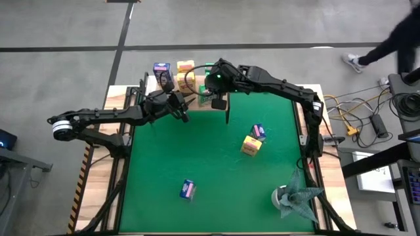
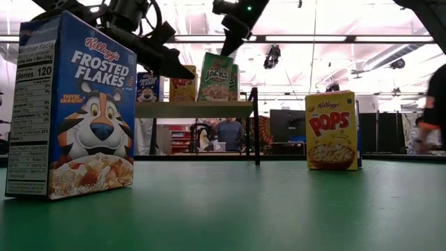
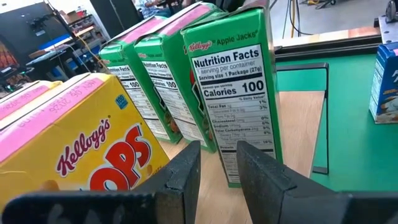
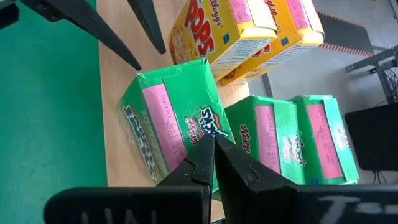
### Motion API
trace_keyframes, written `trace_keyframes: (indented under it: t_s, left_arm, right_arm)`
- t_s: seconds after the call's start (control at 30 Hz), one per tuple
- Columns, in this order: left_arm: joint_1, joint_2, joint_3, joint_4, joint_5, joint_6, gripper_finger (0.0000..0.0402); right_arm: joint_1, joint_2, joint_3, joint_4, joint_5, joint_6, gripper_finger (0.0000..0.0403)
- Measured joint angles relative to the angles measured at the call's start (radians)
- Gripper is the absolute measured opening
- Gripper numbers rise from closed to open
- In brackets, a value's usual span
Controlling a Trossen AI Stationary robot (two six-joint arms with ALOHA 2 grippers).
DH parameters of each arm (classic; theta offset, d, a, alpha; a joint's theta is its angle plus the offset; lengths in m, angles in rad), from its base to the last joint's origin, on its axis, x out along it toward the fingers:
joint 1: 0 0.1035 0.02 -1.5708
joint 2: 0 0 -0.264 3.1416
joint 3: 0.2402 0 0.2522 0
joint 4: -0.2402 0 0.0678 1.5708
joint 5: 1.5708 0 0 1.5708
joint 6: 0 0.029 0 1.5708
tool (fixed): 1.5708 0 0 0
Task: Stack cereal on shelf
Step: Put the bottom green cereal box on the shelf aligned with the other green cereal box
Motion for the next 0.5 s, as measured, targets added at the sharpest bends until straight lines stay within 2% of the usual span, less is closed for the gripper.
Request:
trace_keyframes:
  t_s: [0.5]
  left_arm:
    - [0.000, 0.000, 0.000, 0.000, 0.000, -0.013, 0.0088]
  right_arm:
    - [0.000, -0.005, 0.039, 0.018, -0.007, -0.027, 0.0009]
